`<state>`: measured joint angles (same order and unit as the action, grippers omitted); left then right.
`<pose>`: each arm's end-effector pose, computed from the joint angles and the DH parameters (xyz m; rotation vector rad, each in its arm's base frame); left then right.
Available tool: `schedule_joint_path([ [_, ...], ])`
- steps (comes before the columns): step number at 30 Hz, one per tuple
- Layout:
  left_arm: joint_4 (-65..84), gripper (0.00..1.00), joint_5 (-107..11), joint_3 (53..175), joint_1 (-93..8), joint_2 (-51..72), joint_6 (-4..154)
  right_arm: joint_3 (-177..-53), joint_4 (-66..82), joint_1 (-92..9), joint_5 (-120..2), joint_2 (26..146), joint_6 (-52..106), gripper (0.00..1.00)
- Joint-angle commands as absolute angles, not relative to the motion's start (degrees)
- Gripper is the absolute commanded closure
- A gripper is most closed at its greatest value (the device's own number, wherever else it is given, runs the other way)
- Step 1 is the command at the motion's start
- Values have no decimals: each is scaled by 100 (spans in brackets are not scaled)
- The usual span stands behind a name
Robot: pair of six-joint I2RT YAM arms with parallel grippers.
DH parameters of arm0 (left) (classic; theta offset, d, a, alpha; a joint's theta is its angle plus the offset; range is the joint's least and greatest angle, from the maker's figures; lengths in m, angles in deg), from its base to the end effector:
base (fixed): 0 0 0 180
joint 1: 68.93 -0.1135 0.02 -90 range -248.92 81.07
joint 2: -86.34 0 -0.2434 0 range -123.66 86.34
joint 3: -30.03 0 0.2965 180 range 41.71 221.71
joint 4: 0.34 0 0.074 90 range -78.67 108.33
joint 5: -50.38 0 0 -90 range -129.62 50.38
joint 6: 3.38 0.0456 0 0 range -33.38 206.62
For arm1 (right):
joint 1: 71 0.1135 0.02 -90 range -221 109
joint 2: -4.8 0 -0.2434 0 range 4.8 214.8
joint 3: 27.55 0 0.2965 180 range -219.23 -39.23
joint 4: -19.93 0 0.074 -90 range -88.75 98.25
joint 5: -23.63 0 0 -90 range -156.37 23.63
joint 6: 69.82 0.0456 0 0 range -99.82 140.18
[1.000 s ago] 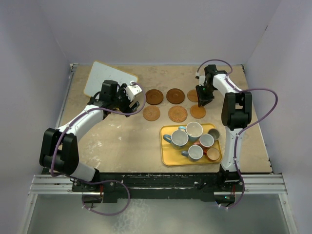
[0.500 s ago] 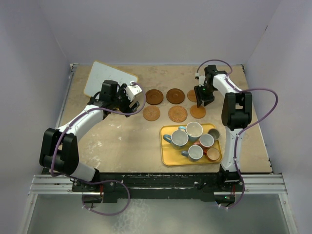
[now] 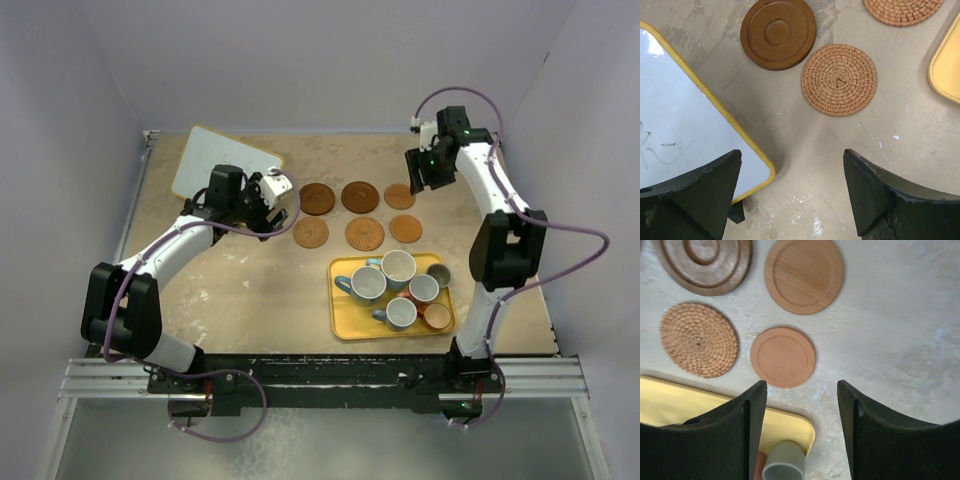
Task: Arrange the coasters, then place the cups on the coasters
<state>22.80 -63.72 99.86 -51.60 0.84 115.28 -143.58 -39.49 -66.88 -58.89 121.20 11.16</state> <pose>0.3538 -0.1299 0.2036 1.0625 1.9299 -0.3619 0.4830 0.0407 0.2266 -0.3439 2.5838 0.1401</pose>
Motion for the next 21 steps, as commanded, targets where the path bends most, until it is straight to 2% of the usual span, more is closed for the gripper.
schedule_joint_path([
  [1, 2358, 21, -6648, 10243, -4925, 126, 11579, -14214, -4012, -6660, -5795, 11082, 989, 38],
  [9, 3259, 21, -6804, 10769, -4155, 196, 11950, -13134, -3808, -6682, -5639, 9790, 1054, 35],
  [15, 3306, 22, -6972, 11084, -3620, 152, 11778, -12024, -3287, -6719, -5816, 8815, 1073, 32],
  [21, 3523, 23, -6812, 11766, -3065, -281, 11440, -11453, -2980, -6979, -5945, 8193, 1079, 16],
])
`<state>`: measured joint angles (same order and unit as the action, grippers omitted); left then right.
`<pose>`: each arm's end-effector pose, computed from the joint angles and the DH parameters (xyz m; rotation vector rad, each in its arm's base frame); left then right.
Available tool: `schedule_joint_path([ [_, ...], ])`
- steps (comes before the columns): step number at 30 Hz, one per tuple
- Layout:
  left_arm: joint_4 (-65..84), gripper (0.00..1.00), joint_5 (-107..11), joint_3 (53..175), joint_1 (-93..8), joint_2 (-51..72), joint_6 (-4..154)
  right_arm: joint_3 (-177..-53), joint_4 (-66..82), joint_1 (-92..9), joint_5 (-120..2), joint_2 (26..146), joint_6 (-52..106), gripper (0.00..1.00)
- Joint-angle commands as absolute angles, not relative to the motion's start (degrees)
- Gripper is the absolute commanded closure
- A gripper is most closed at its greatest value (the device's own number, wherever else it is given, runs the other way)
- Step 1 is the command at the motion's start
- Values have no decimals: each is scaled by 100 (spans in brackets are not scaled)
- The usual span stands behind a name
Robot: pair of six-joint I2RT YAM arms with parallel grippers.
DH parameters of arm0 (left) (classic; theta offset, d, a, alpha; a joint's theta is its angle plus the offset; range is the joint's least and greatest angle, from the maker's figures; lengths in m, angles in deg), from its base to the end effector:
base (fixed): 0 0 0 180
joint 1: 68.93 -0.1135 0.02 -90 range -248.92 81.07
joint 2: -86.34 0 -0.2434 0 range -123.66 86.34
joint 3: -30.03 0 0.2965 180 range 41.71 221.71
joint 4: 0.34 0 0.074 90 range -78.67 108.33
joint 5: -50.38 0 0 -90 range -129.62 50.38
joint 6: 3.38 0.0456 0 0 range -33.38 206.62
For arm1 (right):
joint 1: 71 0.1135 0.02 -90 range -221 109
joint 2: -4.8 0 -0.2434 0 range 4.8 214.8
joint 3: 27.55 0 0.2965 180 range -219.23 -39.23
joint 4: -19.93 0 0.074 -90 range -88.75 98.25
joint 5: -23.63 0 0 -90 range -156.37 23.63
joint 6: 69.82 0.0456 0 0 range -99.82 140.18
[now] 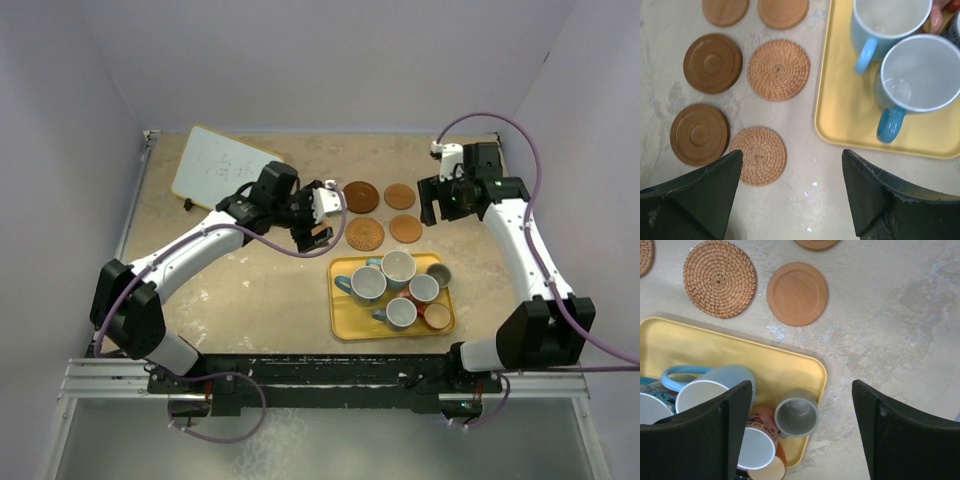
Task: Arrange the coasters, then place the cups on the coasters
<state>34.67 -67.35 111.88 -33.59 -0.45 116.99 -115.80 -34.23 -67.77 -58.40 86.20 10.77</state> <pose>0.3054 -0.2426 0.2576 1.4222 1.7297 -0.5936 0.3579 0.0265 0.3019 -0.3275 2.3667 0.1158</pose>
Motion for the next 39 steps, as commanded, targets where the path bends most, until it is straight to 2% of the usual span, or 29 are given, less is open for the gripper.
schedule_joint_path([
  [1, 3552, 24, -6769, 11873, -2954, -361, 11394, -11404, -2958, -7064, -5916, 8136, 1069, 13],
  [4, 3560, 24, -6633, 12100, -2652, -580, 11238, -11312, -2888, -7341, -5837, 8021, 1076, 10],
  [15, 3940, 31, -5929, 12722, -1663, -1502, 11074, -11238, -2832, -7847, -5516, 7678, 1130, 10],
  [19, 4147, 36, -5535, 13001, -1519, -1871, 10969, -11183, -2769, -7899, -5355, 7654, 1158, 10],
  [26, 4724, 48, -5525, 13352, -1406, -2289, 10955, -11166, -2764, -7908, -5439, 7774, 1130, 10],
  [39, 5032, 64, -5421, 13474, -1270, -2494, 10816, -11156, -2746, -7908, -5408, 7779, 1113, 10],
])
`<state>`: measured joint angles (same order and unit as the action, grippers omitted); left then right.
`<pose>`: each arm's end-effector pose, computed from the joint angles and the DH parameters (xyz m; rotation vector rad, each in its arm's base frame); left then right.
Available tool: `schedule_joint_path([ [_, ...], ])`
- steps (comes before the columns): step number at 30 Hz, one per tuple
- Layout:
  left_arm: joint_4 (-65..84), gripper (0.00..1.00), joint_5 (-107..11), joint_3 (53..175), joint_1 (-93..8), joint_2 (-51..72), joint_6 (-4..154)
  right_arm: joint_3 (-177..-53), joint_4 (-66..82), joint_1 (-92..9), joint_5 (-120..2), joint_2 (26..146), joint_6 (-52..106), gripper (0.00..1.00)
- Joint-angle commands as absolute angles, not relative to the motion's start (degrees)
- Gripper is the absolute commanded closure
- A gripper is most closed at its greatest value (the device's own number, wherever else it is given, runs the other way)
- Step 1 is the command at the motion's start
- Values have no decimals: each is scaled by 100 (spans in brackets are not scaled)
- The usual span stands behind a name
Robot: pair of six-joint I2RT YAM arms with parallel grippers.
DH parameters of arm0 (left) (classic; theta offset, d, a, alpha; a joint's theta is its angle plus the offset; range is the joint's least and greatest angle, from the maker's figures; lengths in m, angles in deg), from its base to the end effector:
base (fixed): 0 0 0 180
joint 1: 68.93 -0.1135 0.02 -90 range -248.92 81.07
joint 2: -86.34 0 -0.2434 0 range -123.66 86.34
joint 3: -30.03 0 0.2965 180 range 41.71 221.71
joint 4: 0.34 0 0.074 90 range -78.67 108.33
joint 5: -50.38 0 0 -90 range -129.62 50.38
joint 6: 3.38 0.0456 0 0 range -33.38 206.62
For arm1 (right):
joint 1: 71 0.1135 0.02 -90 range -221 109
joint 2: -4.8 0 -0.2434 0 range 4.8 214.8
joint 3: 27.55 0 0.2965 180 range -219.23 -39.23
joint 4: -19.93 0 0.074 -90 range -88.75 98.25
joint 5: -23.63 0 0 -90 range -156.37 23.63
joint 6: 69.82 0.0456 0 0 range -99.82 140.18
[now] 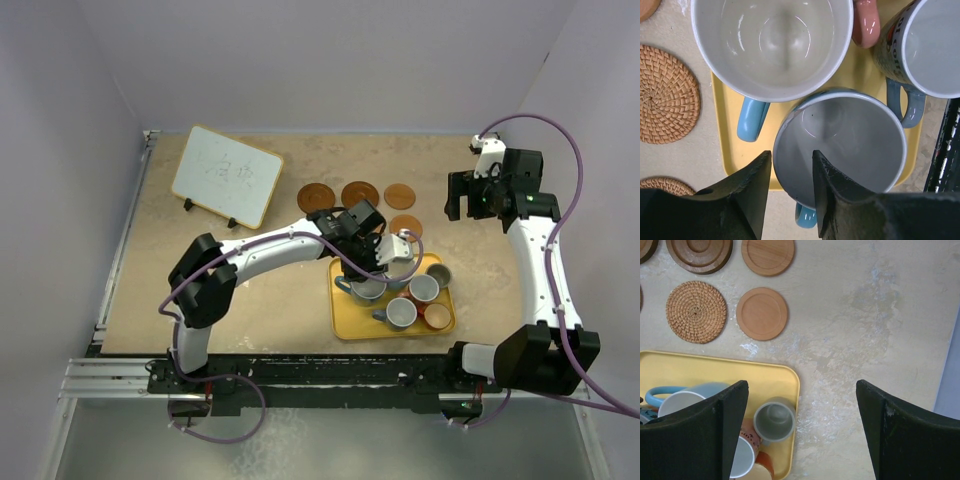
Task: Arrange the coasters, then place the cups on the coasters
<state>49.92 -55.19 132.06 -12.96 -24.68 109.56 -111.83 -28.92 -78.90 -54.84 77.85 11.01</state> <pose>0.2475 -0.3885 0.1930 1.7606 1.9825 -0.5544 0.3320 -0.0369 0.3316 -0.1342 2.2085 0.0593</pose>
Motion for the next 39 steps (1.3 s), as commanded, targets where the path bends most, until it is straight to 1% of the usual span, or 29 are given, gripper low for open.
schedule_joint_path([
  [1, 5042, 66, -5413, 13470, -1268, -2505, 10815, -11156, -2746, -7908, -5399, 7783, 1116, 10],
  [12, 5195, 86, -5439, 13591, -1272, -2501, 10780, -11156, -2752, -7908, -5418, 7834, 1108, 10],
  [17, 5304, 97, -5473, 13654, -1275, -2396, 10818, -11152, -2760, -7908, -5437, 7870, 1104, 10],
  [27, 5917, 97, -5471, 13988, -1268, -2039, 11342, -11147, -2772, -7908, -5452, 7940, 1108, 11],
  [33, 6450, 97, -5009, 14286, -1287, -1875, 11739, -11139, -2767, -7908, -5451, 7974, 1104, 11],
  [39, 6645, 97, -4673, 14470, -1325, -1678, 11983, -11147, -2786, -7906, -5452, 8020, 1106, 11],
])
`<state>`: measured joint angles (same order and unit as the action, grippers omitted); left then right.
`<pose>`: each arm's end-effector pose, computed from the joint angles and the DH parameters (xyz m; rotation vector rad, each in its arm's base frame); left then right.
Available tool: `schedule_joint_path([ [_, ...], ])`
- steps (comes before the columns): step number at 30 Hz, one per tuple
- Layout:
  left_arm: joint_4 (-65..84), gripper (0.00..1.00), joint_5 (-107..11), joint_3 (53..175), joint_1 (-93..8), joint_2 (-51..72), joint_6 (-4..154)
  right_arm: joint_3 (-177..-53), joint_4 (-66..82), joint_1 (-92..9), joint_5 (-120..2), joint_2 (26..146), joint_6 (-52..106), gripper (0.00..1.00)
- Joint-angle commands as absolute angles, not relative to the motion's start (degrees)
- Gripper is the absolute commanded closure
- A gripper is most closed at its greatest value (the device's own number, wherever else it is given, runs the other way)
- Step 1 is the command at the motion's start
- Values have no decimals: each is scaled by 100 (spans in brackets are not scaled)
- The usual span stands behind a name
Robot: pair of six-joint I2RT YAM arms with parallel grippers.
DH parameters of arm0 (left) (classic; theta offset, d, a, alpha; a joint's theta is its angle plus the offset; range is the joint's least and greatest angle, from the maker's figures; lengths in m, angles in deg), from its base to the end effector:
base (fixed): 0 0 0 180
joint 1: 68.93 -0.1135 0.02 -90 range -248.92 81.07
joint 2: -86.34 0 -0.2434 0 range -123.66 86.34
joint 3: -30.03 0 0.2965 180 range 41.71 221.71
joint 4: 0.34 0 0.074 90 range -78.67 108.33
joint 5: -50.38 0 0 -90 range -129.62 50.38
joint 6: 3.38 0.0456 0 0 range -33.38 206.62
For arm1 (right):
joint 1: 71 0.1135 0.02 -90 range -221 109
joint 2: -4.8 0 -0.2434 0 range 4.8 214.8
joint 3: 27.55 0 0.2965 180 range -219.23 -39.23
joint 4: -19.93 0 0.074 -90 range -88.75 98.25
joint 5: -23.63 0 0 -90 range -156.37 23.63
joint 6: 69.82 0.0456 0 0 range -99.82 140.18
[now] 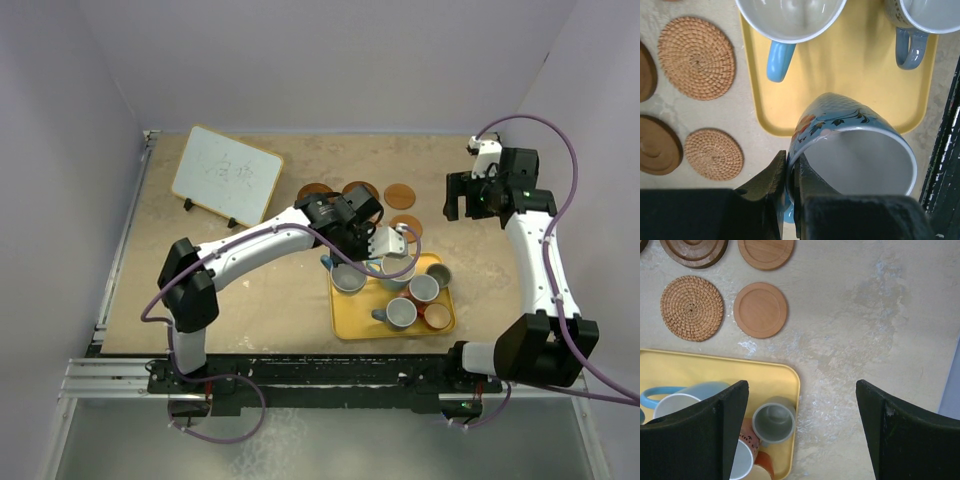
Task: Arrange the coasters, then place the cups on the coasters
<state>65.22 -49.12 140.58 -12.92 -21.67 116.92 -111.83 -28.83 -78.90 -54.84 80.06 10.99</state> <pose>0.2428 -0.3735 0.2521 1.8834 1.9302 -0.3623 0.3402 -0.0380 0.3195 -0.1316 2.2447 0.0677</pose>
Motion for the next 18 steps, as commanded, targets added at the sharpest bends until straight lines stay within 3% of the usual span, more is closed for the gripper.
schedule_joint_path([
  [1, 6659, 97, -4621, 14489, -1347, -1664, 12003, -11147, -2787, -7907, -5451, 8028, 1104, 11],
  [18, 5635, 97, -3717, 15046, -2383, -1699, 11837, -11156, -2796, -7908, -5451, 7977, 1095, 11],
])
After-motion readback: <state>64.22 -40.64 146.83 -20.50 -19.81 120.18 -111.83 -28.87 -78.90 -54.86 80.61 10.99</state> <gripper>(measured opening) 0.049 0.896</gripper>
